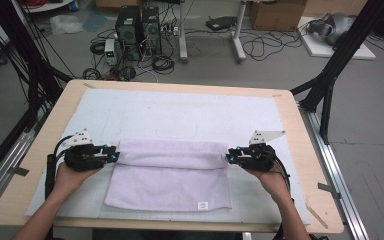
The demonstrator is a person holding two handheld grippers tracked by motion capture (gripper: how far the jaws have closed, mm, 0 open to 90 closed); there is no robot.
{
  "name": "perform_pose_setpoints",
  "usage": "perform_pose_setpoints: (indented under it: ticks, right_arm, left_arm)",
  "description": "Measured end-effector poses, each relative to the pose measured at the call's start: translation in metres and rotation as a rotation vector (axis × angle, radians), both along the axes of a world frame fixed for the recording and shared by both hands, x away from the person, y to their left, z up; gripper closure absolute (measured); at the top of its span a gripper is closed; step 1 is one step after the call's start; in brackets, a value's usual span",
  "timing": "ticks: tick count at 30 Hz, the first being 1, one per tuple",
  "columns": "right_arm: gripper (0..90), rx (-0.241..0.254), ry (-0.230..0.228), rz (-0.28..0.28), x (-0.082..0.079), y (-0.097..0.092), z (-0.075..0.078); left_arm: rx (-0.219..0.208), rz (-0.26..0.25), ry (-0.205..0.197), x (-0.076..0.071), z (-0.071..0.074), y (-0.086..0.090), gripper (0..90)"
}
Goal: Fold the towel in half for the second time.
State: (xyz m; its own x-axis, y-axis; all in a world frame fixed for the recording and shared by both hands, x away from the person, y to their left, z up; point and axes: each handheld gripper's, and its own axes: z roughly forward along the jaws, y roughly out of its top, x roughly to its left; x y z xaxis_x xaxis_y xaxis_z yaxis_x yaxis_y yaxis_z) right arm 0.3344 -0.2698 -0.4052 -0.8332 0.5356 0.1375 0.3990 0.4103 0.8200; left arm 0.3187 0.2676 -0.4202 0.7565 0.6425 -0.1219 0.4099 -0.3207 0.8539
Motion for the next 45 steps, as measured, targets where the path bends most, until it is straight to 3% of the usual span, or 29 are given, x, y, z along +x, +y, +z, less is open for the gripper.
perform_pose_setpoints:
  ticks: [3,6,10,13,14,17,18,20,26,28,30,33,36,40,45]
  right_arm:
    - [54.4,0.021,-0.009,-0.017,0.000,-0.002,0.001]
    - [45.8,0.001,-0.016,-0.012,0.001,0.006,-0.002]
    - [41.4,-0.015,-0.003,0.016,0.005,0.017,-0.007]
    - [40.9,-0.023,0.010,0.013,0.009,0.019,-0.011]
    - [42.5,-0.025,0.015,0.013,0.011,0.020,-0.013]
    - [66.9,-0.045,0.052,0.050,0.014,0.023,-0.018]
    - [75.0,-0.053,0.052,0.068,0.013,0.025,-0.018]
    - [82.0,-0.059,0.031,0.091,0.012,0.027,-0.017]
    - [82.4,-0.002,-0.024,0.106,-0.006,0.016,0.002]
    - [78.3,0.015,-0.038,0.130,-0.020,0.011,0.006]
    - [69.9,0.040,-0.022,0.154,-0.034,0.003,0.006]
    - [64.4,0.073,-0.018,0.125,-0.044,-0.006,0.003]
    - [60.2,0.066,-0.004,0.113,-0.043,-0.001,-0.001]
    - [56.4,0.033,0.014,0.159,-0.042,0.020,-0.009]
    - [54.0,-0.018,0.044,0.228,-0.048,0.036,-0.023]
  left_arm:
    - [0.017,-0.006,0.007,0.000,0.002,-0.003,45.5]
    - [0.021,-0.020,0.006,0.003,0.002,-0.008,41.7]
    - [0.012,-0.010,0.027,0.013,0.000,-0.012,38.2]
    - [0.024,-0.018,0.039,0.017,-0.004,-0.015,42.4]
    - [0.032,-0.036,0.044,0.018,-0.005,-0.016,49.7]
    - [0.036,-0.068,0.038,0.016,-0.006,-0.017,78.9]
    - [0.033,-0.073,0.035,0.015,-0.005,-0.016,80.5]
    - [0.019,-0.073,0.025,0.013,-0.002,-0.014,82.0]
    - [-0.033,-0.094,-0.017,-0.008,0.013,-0.001,81.9]
    - [-0.033,-0.118,-0.019,-0.024,0.014,0.003,79.9]
    - [-0.017,-0.125,-0.006,-0.038,0.012,0.009,70.1]
    - [0.001,-0.125,0.004,-0.046,0.012,0.011,52.1]
    - [-0.004,-0.126,0.006,-0.046,0.014,0.010,45.7]
    - [0.001,-0.159,0.016,-0.044,0.010,0.002,48.7]
    - [0.076,-0.225,0.044,-0.047,-0.004,-0.009,54.8]
